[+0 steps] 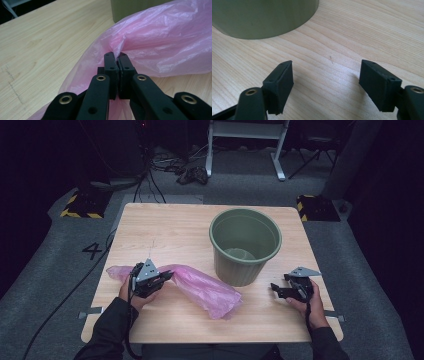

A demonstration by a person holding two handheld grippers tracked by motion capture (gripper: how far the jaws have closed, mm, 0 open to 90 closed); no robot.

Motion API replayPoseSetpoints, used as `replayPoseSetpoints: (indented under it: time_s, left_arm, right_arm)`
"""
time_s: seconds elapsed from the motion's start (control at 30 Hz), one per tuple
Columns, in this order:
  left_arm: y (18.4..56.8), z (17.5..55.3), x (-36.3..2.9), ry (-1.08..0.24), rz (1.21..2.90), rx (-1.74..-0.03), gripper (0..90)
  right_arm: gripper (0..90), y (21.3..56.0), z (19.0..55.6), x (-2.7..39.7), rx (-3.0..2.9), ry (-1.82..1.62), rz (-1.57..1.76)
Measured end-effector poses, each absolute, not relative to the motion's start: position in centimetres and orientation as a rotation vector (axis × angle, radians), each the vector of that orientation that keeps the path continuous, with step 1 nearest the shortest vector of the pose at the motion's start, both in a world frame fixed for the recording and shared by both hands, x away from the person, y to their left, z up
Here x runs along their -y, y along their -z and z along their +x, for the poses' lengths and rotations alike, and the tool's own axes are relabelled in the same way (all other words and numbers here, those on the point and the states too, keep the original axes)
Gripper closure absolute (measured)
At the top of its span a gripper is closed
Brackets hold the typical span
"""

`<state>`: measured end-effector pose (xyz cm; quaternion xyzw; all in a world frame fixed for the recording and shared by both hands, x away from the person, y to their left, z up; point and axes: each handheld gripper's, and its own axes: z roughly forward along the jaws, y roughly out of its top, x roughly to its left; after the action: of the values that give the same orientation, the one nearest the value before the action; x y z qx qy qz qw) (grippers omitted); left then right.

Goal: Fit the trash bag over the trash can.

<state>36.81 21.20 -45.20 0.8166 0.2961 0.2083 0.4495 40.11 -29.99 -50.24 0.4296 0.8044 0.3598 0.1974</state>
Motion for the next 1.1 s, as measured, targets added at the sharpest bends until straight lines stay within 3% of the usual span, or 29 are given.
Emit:
replayPoseSetpoints:
  time_s: [1.1]
  left_arm:
    - [40.7, 35.2, -21.5, -0.606, 1.839, -0.63, 87.9]
  right_arm:
    - [26.3, 50.3, 39.4, 30.0, -2.242, -0.998, 1.211]
